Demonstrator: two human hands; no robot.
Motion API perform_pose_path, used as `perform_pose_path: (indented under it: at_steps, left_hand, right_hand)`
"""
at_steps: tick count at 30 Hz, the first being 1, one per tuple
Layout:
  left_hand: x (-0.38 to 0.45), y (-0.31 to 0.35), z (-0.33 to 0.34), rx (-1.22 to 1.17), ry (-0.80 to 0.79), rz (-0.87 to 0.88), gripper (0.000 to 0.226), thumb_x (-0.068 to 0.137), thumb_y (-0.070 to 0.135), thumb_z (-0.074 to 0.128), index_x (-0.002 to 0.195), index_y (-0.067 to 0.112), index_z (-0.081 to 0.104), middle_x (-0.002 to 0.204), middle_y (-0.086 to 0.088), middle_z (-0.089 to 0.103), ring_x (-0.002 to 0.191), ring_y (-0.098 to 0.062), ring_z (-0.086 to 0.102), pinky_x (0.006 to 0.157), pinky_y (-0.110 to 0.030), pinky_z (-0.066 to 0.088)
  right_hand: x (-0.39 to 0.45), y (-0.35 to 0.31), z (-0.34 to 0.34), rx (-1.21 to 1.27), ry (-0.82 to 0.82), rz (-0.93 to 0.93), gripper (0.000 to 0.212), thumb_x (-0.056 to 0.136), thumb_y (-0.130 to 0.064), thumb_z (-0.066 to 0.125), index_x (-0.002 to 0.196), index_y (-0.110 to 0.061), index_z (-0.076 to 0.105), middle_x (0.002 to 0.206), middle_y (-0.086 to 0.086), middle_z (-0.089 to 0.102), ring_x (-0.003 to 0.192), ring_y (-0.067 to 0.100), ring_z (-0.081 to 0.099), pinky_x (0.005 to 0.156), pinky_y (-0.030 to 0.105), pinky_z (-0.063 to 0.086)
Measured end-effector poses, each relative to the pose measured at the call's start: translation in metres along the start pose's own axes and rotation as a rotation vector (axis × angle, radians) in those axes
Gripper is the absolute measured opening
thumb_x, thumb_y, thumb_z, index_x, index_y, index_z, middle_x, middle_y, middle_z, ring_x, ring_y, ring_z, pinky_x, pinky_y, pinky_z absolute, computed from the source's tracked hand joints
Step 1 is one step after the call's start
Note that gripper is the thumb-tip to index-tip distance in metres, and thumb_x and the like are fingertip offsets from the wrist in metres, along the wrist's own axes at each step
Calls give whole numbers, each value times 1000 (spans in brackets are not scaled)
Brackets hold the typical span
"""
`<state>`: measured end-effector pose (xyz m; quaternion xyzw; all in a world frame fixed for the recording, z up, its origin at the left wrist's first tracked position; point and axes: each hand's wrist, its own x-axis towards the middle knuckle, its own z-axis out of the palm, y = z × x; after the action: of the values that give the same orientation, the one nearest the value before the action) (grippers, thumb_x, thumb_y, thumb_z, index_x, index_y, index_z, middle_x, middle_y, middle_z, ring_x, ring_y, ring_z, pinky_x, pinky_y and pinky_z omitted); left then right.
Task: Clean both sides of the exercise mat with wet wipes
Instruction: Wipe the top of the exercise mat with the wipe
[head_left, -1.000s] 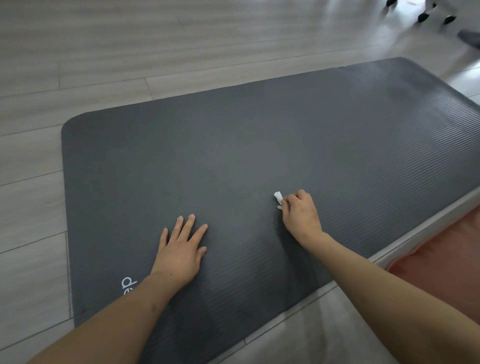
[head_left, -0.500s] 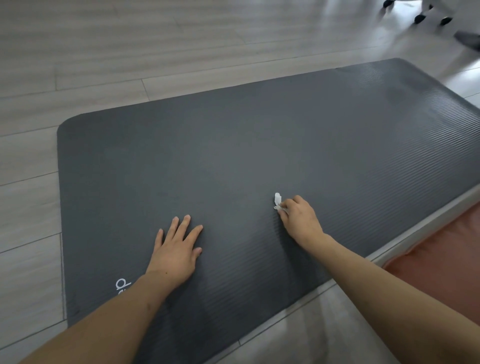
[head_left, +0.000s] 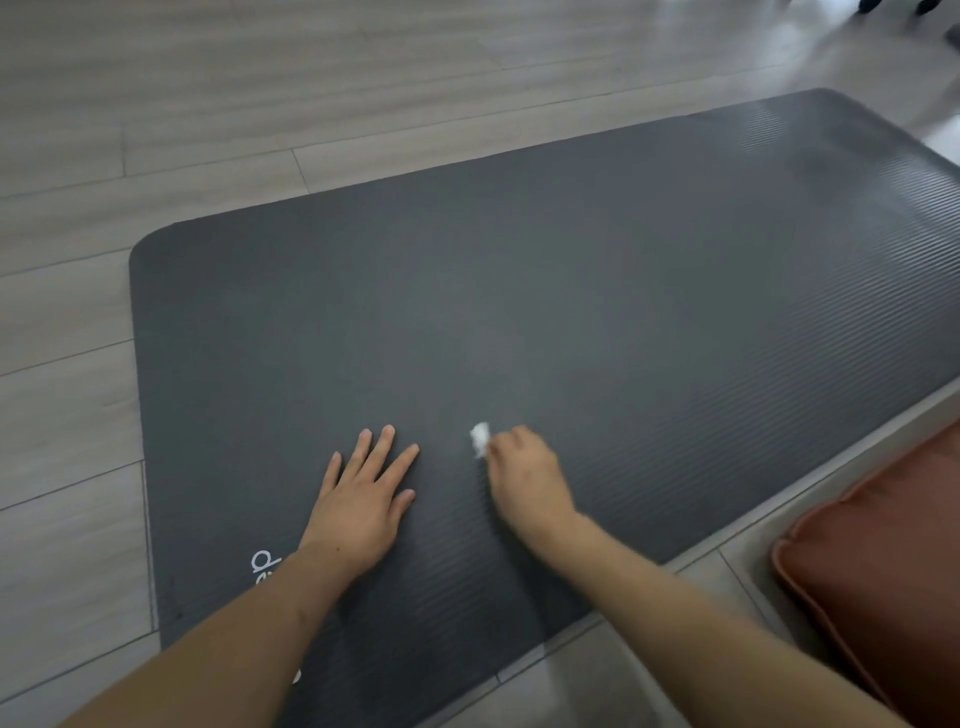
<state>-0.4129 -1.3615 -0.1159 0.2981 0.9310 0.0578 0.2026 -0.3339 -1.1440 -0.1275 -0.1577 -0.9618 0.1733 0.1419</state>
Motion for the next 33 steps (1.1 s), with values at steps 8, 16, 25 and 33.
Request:
perform_pose_path:
  at_steps: [8,16,25,33]
  left_hand:
    - [0,0,10,33,24,-5,59,110,47,19,164,40,-4,169,9,-25,154,-17,-28,127,-46,-10]
    - [2,-13,23,21,118,51,68,98,59,-5,163,42,2,171,11,-16,156,-13,-23,128,-45,-6]
    - [4,-20,39,130,177,78,59,109,52,10,165,34,16,174,3,6,160,-19,-6,125,-49,4]
    - [5,-19,38,137,153,82,59,108,51,13,164,33,21,174,2,9,160,-21,1,124,-50,4]
  right_hand:
    - [72,104,-44,-198,31,282,10,89,-6,60,82,0,57,87,25,58,77,44,58,66,48,48]
    - [-11,-31,14,11,-27,0,15,90,-10,63,75,-10,59,76,9,56,69,27,52,63,38,41]
    - [80,116,-49,-222,116,385,11,92,-6,55,84,1,59,90,25,59,82,45,58,70,48,47]
    - [-29,-35,7,-17,-162,-272,10,87,-14,46,83,-14,55,84,7,54,76,26,52,66,36,44]
